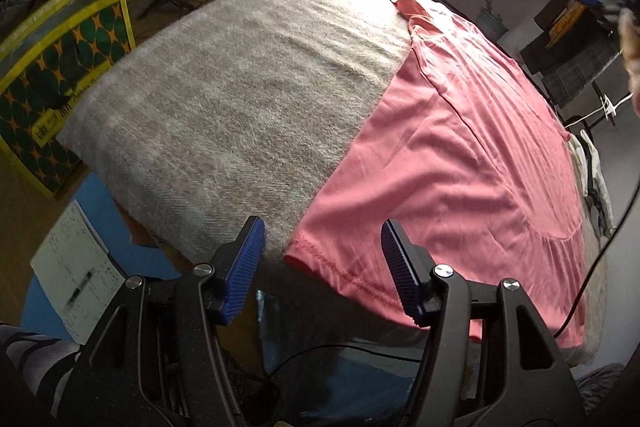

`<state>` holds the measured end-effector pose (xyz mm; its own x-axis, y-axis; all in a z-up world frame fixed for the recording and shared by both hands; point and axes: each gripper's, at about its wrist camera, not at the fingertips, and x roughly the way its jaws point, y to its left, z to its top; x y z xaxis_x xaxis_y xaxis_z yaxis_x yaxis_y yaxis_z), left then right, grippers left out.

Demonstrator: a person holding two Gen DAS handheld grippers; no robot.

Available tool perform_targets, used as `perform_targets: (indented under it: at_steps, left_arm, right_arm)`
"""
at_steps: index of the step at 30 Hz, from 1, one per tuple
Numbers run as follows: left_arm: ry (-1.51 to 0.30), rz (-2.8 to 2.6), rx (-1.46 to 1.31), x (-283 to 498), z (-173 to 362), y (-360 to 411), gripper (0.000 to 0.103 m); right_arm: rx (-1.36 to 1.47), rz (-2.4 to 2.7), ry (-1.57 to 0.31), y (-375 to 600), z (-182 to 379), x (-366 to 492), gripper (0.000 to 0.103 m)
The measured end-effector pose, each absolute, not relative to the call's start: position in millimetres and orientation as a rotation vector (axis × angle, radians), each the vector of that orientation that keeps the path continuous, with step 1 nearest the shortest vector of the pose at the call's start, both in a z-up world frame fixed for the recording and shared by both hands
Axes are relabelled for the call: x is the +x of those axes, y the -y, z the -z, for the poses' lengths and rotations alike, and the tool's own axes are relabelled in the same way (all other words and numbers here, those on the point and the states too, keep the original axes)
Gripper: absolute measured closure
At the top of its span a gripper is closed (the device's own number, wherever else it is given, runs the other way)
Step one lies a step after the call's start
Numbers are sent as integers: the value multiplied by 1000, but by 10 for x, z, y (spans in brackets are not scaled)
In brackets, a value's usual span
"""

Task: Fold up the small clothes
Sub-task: 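Move the right tool to the pink T-shirt's side edge and close on it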

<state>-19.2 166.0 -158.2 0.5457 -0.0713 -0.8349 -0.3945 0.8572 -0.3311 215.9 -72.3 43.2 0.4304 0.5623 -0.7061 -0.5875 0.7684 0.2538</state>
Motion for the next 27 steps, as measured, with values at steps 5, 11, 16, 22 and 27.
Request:
perform_targets:
  at_steps: [5, 11, 16, 22, 27]
  left_arm:
    - [-984, -201, -531, -119, 1609, -1639, 53]
    - [-976, -141, -518, -66, 1641, -1586, 98]
    - [-965, -86, -627, -64, 1648, -1640, 102]
    - [-942, -72, -634, -43, 1594, -1618, 102]
    - [-934, -73, -651, -20, 1590, -1649, 103]
  right_arm:
    - [-79, -690, -933, 233, -201, 2649, 31]
    - [-126, -670, -1014, -374, 257, 3167, 36]
    - [-197, -672, -1073, -857, 687, 3432, 41]
    - [-234, -644, -1126, -1216, 1175, 3698, 50]
    - [-274, -605, -1144, -1378, 1457, 3861, 54]
